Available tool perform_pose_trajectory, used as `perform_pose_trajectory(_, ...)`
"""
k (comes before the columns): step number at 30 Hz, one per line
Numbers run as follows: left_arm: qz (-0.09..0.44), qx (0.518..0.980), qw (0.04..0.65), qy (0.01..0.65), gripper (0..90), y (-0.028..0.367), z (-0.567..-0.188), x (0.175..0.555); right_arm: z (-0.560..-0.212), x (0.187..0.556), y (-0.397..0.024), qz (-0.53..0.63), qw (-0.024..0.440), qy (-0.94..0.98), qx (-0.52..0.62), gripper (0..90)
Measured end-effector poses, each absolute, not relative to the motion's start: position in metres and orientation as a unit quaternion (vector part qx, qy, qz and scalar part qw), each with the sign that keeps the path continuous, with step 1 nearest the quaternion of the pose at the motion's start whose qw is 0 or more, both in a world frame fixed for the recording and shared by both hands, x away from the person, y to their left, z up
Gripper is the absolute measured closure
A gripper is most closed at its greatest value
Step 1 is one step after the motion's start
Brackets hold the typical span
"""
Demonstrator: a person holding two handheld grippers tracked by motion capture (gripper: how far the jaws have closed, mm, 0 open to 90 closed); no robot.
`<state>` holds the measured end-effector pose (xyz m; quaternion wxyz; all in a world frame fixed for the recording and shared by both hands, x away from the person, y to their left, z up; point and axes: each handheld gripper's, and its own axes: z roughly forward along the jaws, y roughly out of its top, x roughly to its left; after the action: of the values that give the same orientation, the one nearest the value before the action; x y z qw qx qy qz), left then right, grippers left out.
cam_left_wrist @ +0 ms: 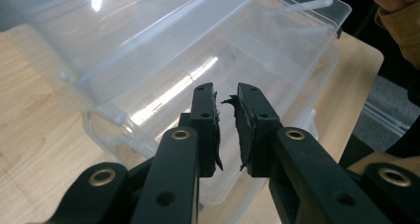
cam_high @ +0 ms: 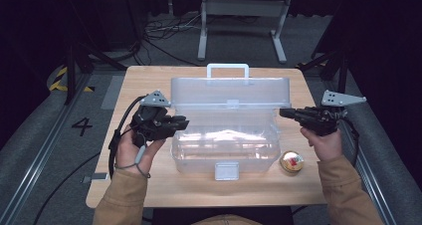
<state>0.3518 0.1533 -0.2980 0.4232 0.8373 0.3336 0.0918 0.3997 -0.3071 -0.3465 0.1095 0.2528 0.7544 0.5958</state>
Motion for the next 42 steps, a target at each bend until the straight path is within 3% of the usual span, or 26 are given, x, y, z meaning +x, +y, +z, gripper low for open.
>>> perform_pose_trajectory(10,0.137,0.796,0.461,0.368,85.4,0.164,-0.314,0.360,-0.347,0.397,-0.307,0.595,0.110,0.755,0.253,90.0)
perform_pose_trajectory(20,0.144,0.795,0.465,0.363,87.4,0.167,-0.315,0.368,-0.350,0.392,-0.312,0.600,0.111,0.747,0.263,89.6)
perform_pose_trajectory(25,0.148,0.798,0.464,0.356,87.9,0.167,-0.313,0.373,-0.352,0.388,-0.311,0.604,0.107,0.745,0.261,83.7)
perform_pose_trajectory(29,0.154,0.801,0.463,0.347,87.8,0.166,-0.309,0.379,-0.352,0.379,-0.310,0.597,0.139,0.746,0.260,77.0)
perform_pose_trajectory(34,0.152,0.800,0.471,0.338,87.6,0.164,-0.305,0.389,-0.349,0.368,-0.311,0.573,0.212,0.736,0.291,66.2)
perform_pose_trajectory(42,0.153,0.800,0.476,0.332,87.1,0.164,-0.302,0.397,-0.344,0.367,-0.303,0.548,0.253,0.707,0.369,54.9)
